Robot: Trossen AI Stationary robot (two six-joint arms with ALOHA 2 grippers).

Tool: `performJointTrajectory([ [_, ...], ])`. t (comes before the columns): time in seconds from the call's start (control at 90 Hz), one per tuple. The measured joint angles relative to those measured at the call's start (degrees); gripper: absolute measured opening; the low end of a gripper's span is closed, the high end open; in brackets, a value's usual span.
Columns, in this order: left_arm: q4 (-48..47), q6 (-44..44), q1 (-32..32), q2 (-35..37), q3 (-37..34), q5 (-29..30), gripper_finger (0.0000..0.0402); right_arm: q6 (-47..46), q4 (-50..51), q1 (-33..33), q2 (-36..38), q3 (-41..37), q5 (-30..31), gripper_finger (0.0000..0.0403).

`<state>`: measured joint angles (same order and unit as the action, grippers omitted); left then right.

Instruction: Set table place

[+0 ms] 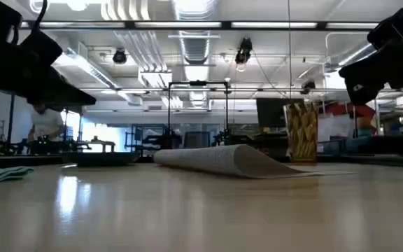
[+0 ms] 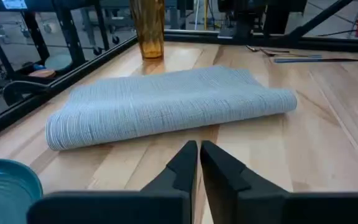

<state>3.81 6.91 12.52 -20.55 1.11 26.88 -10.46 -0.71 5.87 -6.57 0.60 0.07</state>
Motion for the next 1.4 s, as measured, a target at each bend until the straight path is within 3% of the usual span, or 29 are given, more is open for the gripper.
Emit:
performJointTrajectory([
  [1.4, 1.76, 1.18, 0.01, 0.00, -0.01, 0.01, 0.0009, 0.00, 0.00, -0.02, 0.00, 0.00, 0.01, 0.0002],
])
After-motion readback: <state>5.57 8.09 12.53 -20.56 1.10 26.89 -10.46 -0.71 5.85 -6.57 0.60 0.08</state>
